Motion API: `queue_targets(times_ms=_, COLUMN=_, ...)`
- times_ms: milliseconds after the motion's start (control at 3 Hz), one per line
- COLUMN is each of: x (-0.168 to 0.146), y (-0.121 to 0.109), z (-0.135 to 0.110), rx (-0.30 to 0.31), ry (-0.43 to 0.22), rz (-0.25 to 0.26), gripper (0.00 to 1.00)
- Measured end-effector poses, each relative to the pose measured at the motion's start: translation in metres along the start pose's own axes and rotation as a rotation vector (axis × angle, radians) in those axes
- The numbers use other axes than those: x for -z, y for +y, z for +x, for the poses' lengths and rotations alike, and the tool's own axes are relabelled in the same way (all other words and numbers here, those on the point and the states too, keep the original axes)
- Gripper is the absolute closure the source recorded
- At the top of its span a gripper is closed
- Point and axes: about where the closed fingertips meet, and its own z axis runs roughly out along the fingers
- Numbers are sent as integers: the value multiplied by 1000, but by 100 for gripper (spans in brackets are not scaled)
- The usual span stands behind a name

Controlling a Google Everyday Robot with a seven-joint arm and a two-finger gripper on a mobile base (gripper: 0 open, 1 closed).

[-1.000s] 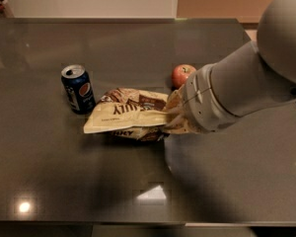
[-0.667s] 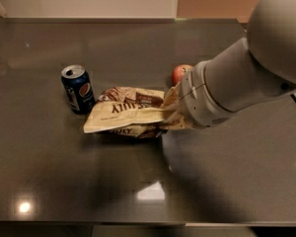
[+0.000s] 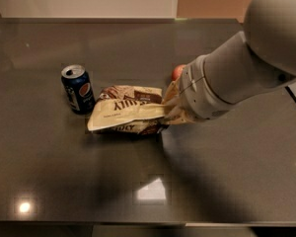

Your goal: Move brown chip bag near pepsi can

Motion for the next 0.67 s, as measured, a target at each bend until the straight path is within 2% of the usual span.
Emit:
queue_targets(times_ms=333, x=0, y=-1, z=5, rx=-2, ry=4, rz=-5, gripper=12)
queue_targets(times_ms=667, x=0, y=-1, z=4, rx=0, ry=4, rz=-4, gripper=0)
